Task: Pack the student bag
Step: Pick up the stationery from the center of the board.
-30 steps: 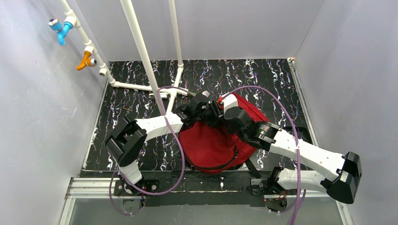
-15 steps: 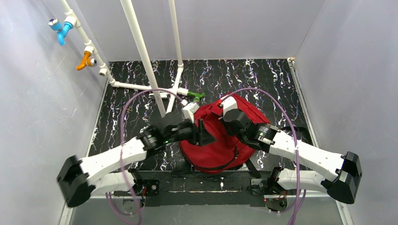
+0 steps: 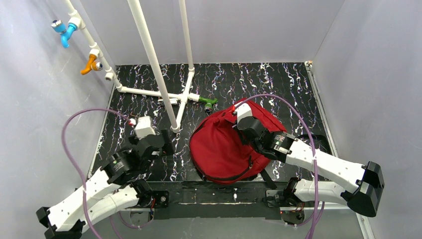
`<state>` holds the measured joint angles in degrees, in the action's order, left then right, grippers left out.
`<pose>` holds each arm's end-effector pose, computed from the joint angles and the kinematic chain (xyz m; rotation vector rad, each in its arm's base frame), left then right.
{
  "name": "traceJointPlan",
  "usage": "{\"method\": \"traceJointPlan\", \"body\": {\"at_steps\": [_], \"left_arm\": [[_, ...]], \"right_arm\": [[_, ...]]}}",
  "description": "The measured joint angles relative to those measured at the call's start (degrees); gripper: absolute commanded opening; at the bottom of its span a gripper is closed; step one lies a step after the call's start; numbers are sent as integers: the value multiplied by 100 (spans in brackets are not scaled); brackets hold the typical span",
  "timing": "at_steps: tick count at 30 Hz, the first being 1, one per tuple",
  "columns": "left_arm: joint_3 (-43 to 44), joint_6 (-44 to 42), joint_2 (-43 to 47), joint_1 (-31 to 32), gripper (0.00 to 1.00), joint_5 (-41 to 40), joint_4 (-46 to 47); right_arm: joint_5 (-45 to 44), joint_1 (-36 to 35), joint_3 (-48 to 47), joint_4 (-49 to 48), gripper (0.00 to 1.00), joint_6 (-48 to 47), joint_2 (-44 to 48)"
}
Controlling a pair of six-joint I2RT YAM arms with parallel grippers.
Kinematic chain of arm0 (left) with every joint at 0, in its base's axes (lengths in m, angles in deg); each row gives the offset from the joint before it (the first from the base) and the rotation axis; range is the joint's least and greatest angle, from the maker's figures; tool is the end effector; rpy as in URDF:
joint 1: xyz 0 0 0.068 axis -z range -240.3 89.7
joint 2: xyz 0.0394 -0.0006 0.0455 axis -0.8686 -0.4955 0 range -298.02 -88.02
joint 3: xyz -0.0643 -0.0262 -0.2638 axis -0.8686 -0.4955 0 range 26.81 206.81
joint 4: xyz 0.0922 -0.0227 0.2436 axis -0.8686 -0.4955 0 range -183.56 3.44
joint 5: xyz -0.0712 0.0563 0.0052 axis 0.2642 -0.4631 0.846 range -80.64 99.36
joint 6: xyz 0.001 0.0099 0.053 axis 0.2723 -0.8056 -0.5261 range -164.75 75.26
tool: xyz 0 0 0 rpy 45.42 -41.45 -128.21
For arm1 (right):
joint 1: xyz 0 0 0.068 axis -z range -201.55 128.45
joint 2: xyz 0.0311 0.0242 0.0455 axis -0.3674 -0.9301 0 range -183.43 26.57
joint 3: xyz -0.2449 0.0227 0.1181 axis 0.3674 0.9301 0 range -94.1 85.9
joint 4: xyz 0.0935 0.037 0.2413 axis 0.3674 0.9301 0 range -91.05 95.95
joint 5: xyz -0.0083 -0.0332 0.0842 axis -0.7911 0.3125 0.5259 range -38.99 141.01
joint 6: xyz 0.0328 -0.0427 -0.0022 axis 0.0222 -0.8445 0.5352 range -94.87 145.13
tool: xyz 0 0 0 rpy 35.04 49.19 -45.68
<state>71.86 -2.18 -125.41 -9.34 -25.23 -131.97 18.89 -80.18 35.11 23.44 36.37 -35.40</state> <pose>0.0955 -0.0858 0.3026 -0.1654 2.1068 -0.3008 0.1373 0.1886 0.2972 -0.5510 2.0158 0.1194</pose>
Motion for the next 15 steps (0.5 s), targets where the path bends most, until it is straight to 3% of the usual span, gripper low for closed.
{"method": "traceJointPlan", "body": {"at_steps": [4, 8, 15], "left_arm": [[-33, 518, 407, -365, 98, -669, -520], [-33, 542, 166, -1152, 98, -758, -570], [9, -22, -669, -3803, 98, 811, 267]], "right_arm": [[37, 0, 0, 2, 1, 2, 0], [37, 0, 0, 2, 1, 0, 0], [39, 0, 2, 0, 1, 0, 44]]}}
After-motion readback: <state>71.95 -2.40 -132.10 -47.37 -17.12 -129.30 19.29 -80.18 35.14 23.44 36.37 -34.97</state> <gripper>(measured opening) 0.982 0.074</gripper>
